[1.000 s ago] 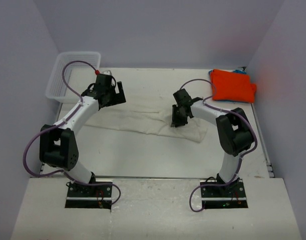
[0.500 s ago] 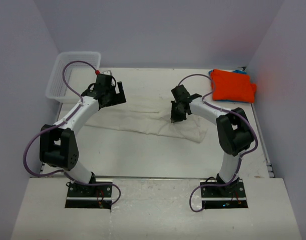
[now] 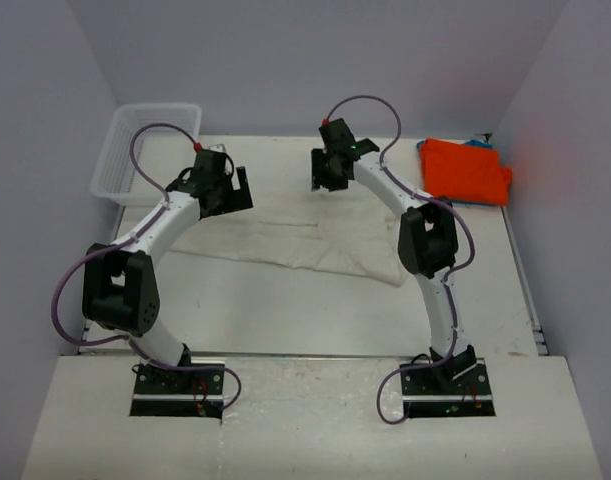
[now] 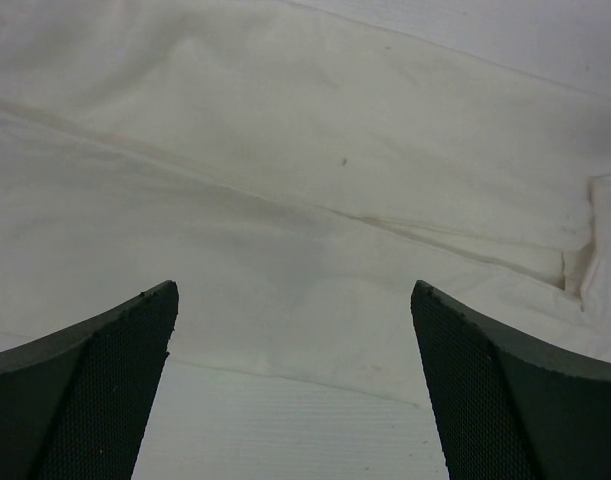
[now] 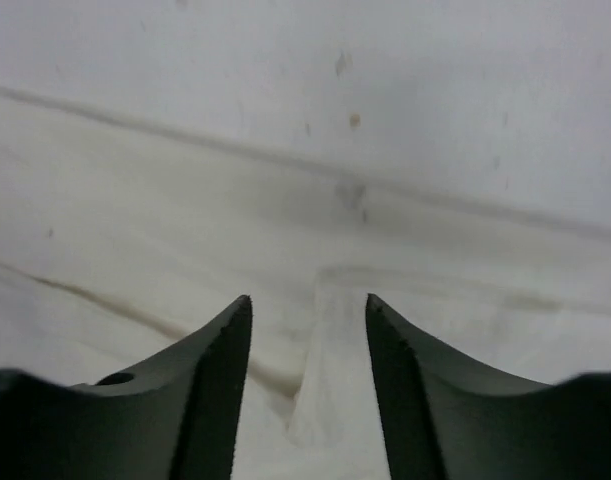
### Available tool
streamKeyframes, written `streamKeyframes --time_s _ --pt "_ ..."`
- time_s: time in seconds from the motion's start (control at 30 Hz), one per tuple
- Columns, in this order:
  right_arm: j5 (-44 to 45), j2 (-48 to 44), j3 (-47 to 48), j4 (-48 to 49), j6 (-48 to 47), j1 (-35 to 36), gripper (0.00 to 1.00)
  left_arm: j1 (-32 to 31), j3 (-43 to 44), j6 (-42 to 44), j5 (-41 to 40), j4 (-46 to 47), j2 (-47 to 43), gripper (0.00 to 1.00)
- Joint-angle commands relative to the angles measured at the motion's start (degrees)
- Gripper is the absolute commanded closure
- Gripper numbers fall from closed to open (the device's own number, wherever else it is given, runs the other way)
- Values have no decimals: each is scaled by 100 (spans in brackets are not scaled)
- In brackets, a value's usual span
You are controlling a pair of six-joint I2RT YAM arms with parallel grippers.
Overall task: Fold and stack the t-shirts
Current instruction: Fold the other side of the tshirt into a rectangle
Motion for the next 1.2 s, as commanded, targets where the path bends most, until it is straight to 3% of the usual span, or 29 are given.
streamKeyframes --time_s 0.0,0.07,0.1,0.37,0.43,0.47,0.5,0.53,0.57,0.6,0.63,0.77,1.17 --pt "-10 910 2138 -776 -567 -131 43 -28 124 141 132 92 96 2" --pt "87 1246 2507 -928 -690 -175 30 -28 151 141 211 83 97 2" --pt "131 1142 2151 -771 -734 -210 20 -28 151 150 202 83 79 1" --pt "912 -1605 -1619 337 -322 -228 17 -46 37 264 325 136 -114 3" --pt "957 -2047 -2587 583 -199 -237 21 -46 45 299 386 180 -123 7" --pt "853 -2371 -3042 619 -172 -228 34 -46 63 317 396 188 -106 10" --pt "799 -2488 -3221 619 -155 -228 54 -54 159 395 422 154 -79 13" --pt "790 -2602 -3379 611 -67 -228 89 -46 238 422 431 110 17 33" --pt "573 -2812 -3711 619 21 -228 100 -46 317 474 448 83 87 50" --pt "388 -2884 -3863 741 39 -219 100 -46 553 571 414 -21 279 97" --pt "255 -2937 -3960 751 91 -219 100 -46 729 580 344 -127 403 100" --pt "122 -3051 -4233 839 127 -140 100 -54 1459 379 535 -488 940 100" --pt "149 -2762 -4418 857 136 -131 100 -72 1706 475 475 -515 1485 100"
